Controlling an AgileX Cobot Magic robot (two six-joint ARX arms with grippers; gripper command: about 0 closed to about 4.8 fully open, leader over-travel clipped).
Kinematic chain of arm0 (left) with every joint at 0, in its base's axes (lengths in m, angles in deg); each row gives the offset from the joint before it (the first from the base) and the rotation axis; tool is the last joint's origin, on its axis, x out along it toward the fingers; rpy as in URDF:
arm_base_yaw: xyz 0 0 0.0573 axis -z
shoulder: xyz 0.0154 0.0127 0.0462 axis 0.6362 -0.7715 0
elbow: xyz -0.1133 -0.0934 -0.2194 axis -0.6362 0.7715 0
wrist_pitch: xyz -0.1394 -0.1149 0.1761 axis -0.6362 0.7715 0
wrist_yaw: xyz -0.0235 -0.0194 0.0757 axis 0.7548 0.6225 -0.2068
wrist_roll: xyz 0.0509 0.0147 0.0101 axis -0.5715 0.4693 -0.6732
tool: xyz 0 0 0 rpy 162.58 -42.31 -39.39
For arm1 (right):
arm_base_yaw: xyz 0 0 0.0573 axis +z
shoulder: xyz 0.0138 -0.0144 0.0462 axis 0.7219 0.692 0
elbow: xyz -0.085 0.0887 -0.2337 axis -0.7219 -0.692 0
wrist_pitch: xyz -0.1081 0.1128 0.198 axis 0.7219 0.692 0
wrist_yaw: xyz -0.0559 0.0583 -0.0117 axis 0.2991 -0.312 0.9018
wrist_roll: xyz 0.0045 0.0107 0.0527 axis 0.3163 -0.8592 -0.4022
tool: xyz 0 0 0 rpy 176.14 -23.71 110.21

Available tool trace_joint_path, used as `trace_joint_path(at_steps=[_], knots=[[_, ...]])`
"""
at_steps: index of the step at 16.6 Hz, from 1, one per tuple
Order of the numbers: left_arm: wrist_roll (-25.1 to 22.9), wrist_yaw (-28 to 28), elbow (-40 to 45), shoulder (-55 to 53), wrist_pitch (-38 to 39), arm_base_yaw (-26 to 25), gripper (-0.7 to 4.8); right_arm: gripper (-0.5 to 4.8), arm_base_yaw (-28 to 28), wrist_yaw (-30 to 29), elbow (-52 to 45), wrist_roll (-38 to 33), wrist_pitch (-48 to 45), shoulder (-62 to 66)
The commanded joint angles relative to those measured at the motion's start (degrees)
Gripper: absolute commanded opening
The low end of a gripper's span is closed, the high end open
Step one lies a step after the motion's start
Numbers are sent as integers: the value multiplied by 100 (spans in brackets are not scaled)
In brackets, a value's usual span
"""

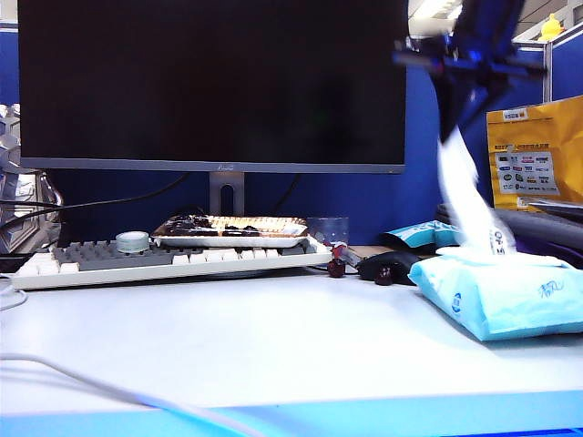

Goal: Pull out a wet wipe from the sky blue wet wipes packet and place it on the table.

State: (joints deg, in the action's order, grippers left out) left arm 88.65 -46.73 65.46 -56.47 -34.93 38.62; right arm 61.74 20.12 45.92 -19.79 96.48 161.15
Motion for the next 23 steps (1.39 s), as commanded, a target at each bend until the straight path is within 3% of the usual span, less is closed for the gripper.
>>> trace_joint_path(at_steps=[1,8,23], knots=[[17,2,2,17,76,-2,-4,-5,35,-140,358,7,35,-46],[17,2,2,17,76,-2,-4,-5,299,-1381,879,4,-195,-33],[17,2,2,17,76,-2,-4,-5,2424,-1558,876,4,-695,1394]])
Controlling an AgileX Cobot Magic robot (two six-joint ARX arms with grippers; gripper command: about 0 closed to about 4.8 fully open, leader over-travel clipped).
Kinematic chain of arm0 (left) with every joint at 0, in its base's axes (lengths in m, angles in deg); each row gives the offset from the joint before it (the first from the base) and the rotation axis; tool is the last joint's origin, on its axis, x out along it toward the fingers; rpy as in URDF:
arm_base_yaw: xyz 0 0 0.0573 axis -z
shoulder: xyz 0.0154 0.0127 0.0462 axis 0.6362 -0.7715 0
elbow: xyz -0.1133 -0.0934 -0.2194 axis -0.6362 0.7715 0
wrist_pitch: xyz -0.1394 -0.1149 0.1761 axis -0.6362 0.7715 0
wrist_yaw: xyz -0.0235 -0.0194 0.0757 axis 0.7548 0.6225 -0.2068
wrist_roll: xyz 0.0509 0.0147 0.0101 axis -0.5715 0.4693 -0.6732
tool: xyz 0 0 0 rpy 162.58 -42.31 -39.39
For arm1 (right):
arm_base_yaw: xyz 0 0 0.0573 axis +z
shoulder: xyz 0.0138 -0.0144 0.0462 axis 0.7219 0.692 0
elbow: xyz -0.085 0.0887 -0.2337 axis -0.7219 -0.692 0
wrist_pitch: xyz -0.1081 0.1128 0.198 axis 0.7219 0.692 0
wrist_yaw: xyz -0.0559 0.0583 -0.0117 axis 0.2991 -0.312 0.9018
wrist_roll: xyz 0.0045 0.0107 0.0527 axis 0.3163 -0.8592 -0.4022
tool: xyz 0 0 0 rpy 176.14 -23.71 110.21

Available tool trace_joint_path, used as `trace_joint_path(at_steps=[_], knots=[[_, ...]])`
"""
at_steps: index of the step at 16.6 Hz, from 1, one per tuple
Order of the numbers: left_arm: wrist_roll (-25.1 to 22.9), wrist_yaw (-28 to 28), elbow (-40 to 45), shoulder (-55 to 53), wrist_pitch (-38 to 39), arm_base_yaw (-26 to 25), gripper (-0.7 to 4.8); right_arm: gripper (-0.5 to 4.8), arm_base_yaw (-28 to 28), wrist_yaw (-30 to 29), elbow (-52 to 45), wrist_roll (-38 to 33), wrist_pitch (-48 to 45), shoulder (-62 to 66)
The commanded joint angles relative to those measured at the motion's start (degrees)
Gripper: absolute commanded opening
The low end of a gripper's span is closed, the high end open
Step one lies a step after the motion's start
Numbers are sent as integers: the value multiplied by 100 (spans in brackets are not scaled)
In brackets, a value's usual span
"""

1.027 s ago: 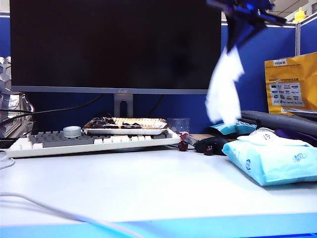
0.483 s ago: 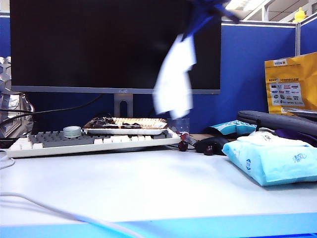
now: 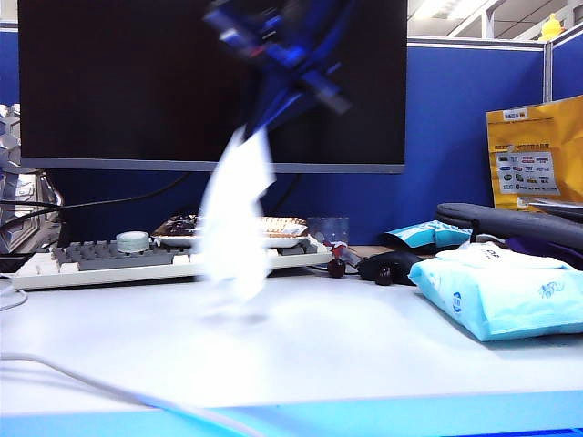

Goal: Pull out a wet wipe from the sky blue wet wipes packet and place it on the table.

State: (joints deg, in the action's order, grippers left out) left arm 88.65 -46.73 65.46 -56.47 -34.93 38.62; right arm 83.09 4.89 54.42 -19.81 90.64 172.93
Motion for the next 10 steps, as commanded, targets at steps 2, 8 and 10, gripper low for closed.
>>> trace_joint_path(at_steps=[2,8,10], knots=[[17,2,2,17,76,-2,-4,-5,426,0,26,7,-81,339],[17,2,2,17,76,-2,-3,200,481,-7,26,4,109,404],[17,2,2,17,76,-2,-4,212,479,4,28,4,173,402]])
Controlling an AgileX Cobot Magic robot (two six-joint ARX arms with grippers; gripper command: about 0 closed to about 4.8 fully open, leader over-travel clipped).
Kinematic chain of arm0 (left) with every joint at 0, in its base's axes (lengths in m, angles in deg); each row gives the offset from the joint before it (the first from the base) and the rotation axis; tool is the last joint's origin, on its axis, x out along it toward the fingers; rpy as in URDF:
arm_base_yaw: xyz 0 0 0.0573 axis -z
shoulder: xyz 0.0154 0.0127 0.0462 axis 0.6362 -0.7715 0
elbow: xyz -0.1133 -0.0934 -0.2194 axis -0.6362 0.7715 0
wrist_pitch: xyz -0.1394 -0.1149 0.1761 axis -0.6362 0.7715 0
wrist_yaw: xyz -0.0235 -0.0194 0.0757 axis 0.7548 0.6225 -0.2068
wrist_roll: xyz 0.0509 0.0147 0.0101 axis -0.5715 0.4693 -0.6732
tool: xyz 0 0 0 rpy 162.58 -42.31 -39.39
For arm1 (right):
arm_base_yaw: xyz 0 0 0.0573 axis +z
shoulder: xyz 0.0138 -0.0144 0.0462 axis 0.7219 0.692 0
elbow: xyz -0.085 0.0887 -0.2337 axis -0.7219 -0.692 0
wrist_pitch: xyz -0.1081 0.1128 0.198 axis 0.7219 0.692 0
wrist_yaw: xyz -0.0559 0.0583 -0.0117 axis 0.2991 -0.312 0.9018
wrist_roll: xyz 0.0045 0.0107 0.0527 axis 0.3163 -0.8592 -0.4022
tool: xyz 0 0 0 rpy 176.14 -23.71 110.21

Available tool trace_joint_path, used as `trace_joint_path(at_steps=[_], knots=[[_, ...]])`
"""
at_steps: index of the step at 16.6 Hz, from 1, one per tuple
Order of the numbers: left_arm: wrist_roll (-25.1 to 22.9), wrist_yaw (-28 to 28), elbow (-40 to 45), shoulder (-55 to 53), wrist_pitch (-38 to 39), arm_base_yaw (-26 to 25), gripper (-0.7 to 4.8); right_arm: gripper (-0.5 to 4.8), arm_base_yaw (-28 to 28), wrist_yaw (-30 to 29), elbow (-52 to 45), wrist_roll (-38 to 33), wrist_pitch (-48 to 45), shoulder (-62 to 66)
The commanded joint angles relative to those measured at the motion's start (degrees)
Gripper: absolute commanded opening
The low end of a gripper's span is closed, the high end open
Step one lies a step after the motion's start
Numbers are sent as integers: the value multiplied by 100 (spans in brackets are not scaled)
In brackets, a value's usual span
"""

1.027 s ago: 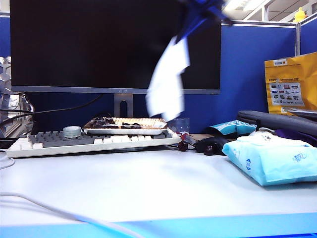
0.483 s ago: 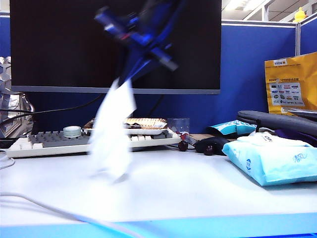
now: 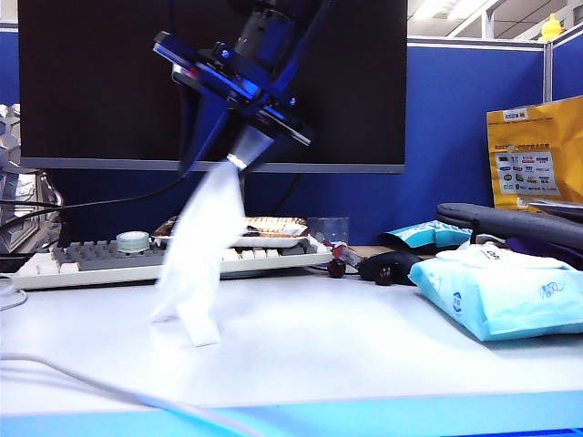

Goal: Pull out a wet wipe from the sky blue wet wipes packet and place it on the table.

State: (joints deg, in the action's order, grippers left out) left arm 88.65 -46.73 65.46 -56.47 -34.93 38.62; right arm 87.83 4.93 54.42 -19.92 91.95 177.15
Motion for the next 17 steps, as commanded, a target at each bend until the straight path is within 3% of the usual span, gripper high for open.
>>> trace_joint_path(at_steps=[1,6,9,11,12,14,16,17], knots=[[17,2,2,17,76,-2,-4,212,2,11,31,13,52,-22],[17,2,2,17,76,-2,-4,211,39,656,605,297,584,-61],[17,2,2,17,76,-2,-4,211,44,2323,1056,321,728,-61],[17,2,2,17,76,-2,-4,212,26,1300,1322,470,800,-61],[17,2,2,17,76,-2,-4,212,26,1259,1351,466,776,-61],[17,2,2,17,76,-2,-3,204,37,1847,1355,466,761,-61],[17,2,2,17,76,-2,-4,-14,26,2549,1458,468,791,-74],[17,2,2,17,76,-2,-4,-1,22,2743,1582,468,796,-90]])
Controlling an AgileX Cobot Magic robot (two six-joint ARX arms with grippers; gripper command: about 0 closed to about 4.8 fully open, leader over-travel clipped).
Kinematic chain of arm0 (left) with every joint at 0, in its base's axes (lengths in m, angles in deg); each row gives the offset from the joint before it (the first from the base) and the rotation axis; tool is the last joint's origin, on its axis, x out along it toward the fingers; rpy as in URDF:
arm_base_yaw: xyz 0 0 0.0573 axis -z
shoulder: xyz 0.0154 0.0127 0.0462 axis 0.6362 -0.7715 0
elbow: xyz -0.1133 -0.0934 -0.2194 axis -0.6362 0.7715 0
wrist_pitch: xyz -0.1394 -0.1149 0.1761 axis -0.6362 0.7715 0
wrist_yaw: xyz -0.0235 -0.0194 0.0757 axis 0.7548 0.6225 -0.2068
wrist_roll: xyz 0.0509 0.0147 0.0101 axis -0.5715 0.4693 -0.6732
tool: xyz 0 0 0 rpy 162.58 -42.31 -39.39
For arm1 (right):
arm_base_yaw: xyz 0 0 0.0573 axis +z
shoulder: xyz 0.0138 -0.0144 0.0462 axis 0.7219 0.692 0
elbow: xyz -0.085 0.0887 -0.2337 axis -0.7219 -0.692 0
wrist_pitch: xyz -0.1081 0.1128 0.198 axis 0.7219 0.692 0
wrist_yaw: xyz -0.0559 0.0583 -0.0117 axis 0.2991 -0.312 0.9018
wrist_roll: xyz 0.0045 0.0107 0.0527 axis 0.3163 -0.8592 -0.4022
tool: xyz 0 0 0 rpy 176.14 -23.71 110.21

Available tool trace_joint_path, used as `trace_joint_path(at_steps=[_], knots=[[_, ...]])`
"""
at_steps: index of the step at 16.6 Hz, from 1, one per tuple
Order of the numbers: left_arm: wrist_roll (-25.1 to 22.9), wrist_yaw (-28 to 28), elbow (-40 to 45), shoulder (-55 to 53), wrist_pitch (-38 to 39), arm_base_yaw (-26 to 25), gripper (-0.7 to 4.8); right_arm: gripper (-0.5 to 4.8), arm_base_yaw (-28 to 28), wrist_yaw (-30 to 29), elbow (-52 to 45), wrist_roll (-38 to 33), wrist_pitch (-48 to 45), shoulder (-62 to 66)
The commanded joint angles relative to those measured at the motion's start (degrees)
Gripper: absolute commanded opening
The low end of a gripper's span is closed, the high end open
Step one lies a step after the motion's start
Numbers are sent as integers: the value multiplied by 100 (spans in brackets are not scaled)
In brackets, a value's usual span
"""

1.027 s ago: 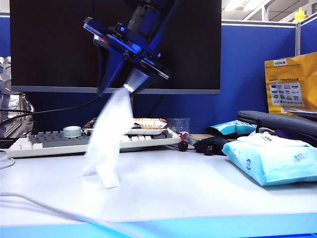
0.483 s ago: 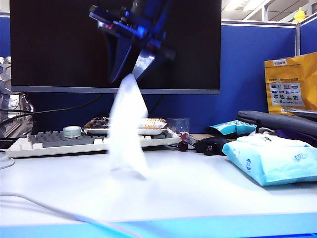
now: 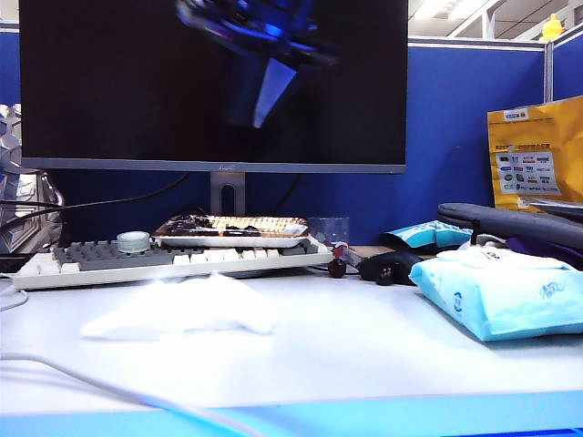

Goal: Pull out a wet wipe from the sky blue wet wipes packet and place it on the table.

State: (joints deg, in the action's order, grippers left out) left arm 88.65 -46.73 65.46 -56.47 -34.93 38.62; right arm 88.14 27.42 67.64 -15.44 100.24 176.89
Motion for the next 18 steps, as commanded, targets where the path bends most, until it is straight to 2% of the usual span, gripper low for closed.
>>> trace_joint_path(at_steps=[1,4,10,13,18], knots=[[17,2,2,17,76,-2,-4,-1,-9,634,422,31,-17,-90],[17,2,2,17,76,-2,-4,-1,4,968,1550,442,122,-232],[17,2,2,17,79,-2,-4,-1,22,957,3814,616,706,-935],[17,2,2,17,76,-2,-4,-1,44,942,4201,614,1178,-1639],[17,2,2,17,76,-2,-4,-1,39,942,4201,614,1790,-3187]])
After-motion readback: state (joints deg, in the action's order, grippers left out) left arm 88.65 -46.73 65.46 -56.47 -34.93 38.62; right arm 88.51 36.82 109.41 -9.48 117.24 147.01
